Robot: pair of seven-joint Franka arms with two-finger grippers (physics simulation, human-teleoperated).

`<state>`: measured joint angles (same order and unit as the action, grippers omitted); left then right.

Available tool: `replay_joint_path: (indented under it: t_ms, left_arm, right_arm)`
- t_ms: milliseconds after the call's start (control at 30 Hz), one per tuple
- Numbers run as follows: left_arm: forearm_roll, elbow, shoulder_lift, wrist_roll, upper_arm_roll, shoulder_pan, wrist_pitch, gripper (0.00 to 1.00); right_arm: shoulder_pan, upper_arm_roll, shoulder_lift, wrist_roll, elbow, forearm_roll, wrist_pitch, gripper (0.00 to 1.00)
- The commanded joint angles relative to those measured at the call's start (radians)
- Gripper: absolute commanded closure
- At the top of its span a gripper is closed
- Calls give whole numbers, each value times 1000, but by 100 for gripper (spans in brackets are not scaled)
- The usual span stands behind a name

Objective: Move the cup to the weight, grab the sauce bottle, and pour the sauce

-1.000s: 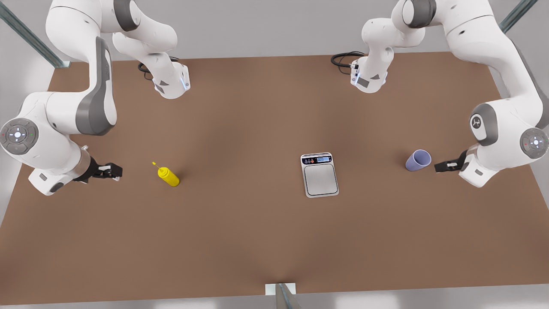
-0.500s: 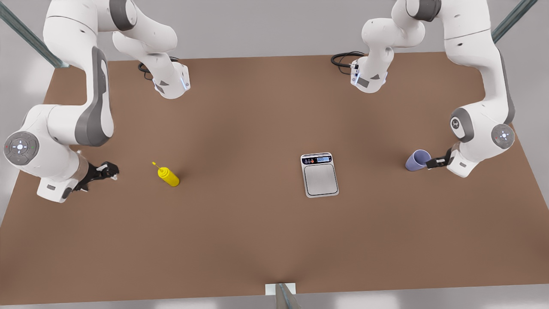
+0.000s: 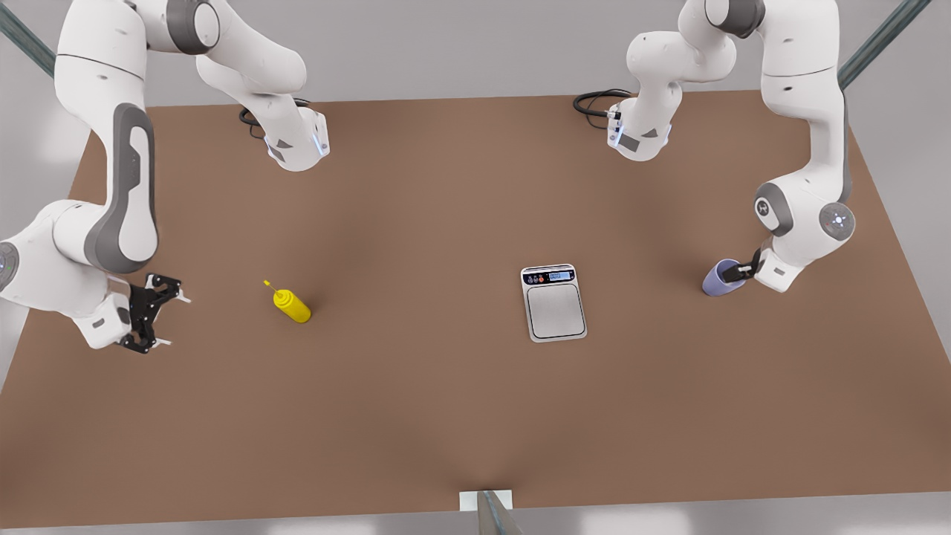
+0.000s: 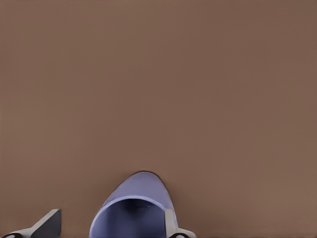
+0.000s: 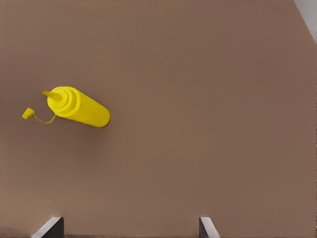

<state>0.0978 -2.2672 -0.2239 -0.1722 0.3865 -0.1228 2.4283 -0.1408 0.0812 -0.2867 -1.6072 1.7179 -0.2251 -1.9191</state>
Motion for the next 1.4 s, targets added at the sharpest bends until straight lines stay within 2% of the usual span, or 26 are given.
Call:
replay_joint_path:
  t_ms: [0, 200, 267, 333, 467, 500, 533, 567, 667, 733, 833, 1133, 1167, 1367]
  left_arm:
    - [0, 0, -2, -3, 0, 2, 0, 0]
    - [0, -21, 8, -70, 28, 0, -2, 2]
    - [0, -34, 2, -70, 28, 0, 14, 27]
    - [2, -35, -3, -73, 26, 0, 23, 27]
    - [2, -55, -38, -73, 25, 0, 80, 29]
    - [2, -55, -38, -73, 25, 0, 80, 33]
    - [3, -55, -40, -75, 25, 2, 80, 41]
    - [3, -55, -41, -73, 25, 2, 80, 41]
    - [3, -55, -45, -75, 22, 0, 81, 50]
    - [3, -55, -45, -75, 22, -1, 83, 50]
    - [3, -55, -66, -75, 18, -1, 98, 57]
    - [17, -55, -68, -75, 14, -5, 98, 61]
    - [17, -55, -68, -75, 14, -6, 98, 67]
    - [17, -55, -68, -75, 14, -6, 98, 73]
  right_arm:
    - [-2, 0, -5, -37, 0, -14, 0, 0]
    - [-125, 0, -98, -614, 108, -440, 0, 0]
    - [-151, 0, -132, -703, 132, -526, 41, 0]
    - [-168, 0, -164, -784, 167, -577, 126, 0]
    - [-143, -8, -218, -841, 177, -625, 153, 0]
    - [-122, -8, -232, -843, 170, -632, 146, 0]
    - [-99, -11, -236, -843, 170, -652, 141, 0]
    - [-86, -11, -244, -850, 170, -668, 140, 0]
    - [-68, -11, -261, -882, 180, -668, 150, 0]
    - [-66, -11, -272, -902, 183, -666, 152, 0]
    - [-66, -11, -305, -959, 181, -665, 141, 0]
    - [-48, -11, -361, -1001, 178, -666, 149, 0]
    - [-48, -11, -361, -1001, 178, -666, 149, 0]
    - [-28, -12, -379, -1001, 175, -668, 147, 0]
